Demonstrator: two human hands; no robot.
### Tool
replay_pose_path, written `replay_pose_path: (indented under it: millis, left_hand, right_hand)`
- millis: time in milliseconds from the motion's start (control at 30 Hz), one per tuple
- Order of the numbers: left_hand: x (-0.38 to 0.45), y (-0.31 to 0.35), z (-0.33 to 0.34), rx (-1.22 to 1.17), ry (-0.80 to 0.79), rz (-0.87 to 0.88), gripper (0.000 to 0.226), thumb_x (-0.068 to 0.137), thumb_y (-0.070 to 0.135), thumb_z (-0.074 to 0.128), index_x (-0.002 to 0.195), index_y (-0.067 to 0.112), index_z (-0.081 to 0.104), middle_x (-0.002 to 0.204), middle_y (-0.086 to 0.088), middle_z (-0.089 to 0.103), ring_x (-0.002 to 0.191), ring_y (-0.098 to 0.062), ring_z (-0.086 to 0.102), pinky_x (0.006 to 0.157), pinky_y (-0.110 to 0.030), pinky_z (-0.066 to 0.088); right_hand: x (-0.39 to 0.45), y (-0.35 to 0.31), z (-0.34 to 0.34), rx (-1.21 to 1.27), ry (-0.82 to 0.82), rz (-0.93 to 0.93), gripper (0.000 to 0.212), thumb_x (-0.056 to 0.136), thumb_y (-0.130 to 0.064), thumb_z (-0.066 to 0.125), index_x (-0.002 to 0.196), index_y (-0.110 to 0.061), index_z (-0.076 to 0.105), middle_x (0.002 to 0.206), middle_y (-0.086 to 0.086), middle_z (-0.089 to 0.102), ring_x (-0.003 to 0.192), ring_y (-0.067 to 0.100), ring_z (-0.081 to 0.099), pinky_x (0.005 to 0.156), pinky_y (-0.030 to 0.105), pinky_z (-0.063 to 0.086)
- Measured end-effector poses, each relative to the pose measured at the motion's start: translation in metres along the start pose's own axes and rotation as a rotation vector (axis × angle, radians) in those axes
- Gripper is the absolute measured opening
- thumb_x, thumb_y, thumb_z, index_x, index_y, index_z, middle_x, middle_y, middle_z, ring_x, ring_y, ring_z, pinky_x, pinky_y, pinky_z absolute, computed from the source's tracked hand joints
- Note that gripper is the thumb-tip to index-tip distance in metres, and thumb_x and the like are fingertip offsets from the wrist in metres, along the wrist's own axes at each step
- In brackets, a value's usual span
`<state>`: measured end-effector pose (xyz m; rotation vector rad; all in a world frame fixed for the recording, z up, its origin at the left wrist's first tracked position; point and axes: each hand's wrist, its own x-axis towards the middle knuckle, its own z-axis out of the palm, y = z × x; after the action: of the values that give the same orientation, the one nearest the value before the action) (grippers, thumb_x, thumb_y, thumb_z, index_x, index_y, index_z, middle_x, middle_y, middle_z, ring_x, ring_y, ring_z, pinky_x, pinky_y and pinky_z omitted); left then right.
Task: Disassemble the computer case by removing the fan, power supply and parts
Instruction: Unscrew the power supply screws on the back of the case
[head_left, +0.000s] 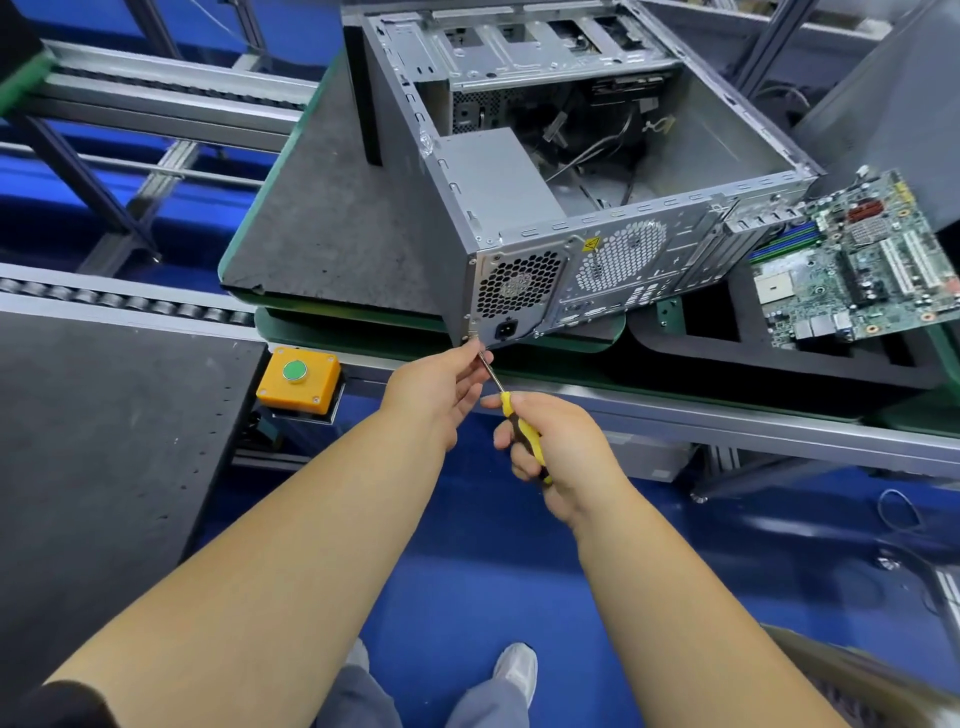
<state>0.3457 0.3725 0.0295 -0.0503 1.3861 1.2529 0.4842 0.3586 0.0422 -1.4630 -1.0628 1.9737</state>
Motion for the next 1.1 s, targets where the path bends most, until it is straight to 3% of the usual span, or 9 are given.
replay_pose_path:
  millis: [133, 333, 667, 1100]
  left_hand:
    - [-0.001, -0.001, -0.003, 0.0, -0.016, 0.0, 0.011, 0.089, 0.024, 0.07, 0.091, 0.013, 0.072, 0.079, 0.005, 0.076, 0.063, 0.0, 0.07, 0.05, -0.014, 0.05]
    - [-0.003, -0.002, -0.005, 0.027, -0.034, 0.024, 0.007, 0.091, 0.016, 0.067, 0.087, 0.016, 0.073, 0.08, 0.006, 0.076, 0.073, -0.002, 0.069, 0.057, -0.015, 0.051]
    - [0.002, -0.003, -0.008, 0.033, -0.049, 0.036, 0.008, 0.09, 0.015, 0.067, 0.088, 0.017, 0.074, 0.083, 0.005, 0.076, 0.071, -0.001, 0.071, 0.055, -0.015, 0.054]
    - [-0.004, 0.001, -0.007, 0.062, -0.066, 0.029, 0.007, 0.092, 0.015, 0.065, 0.093, 0.016, 0.072, 0.082, 0.005, 0.076, 0.071, 0.0, 0.071, 0.056, -0.015, 0.053]
  right_hand:
    - [0.0, -0.002, -0.006, 0.238, -0.131, 0.096, 0.036, 0.105, -0.024, 0.041, 0.112, -0.002, 0.069, 0.064, 0.006, 0.058, 0.037, 0.008, 0.031, 0.039, 0.02, 0.031]
    - [0.001, 0.001, -0.008, 0.151, -0.116, 0.066, 0.035, 0.105, -0.024, 0.041, 0.108, -0.006, 0.071, 0.064, 0.004, 0.057, 0.038, 0.009, 0.032, 0.041, 0.022, 0.029]
    - [0.004, 0.001, -0.008, 0.042, -0.05, 0.02, 0.032, 0.104, -0.022, 0.042, 0.105, -0.01, 0.071, 0.063, 0.003, 0.057, 0.039, 0.01, 0.032, 0.042, 0.022, 0.026]
    - [0.011, 0.003, -0.012, 0.259, -0.138, 0.141, 0.034, 0.103, -0.023, 0.044, 0.104, -0.005, 0.072, 0.064, 0.003, 0.055, 0.036, 0.008, 0.031, 0.039, 0.02, 0.028]
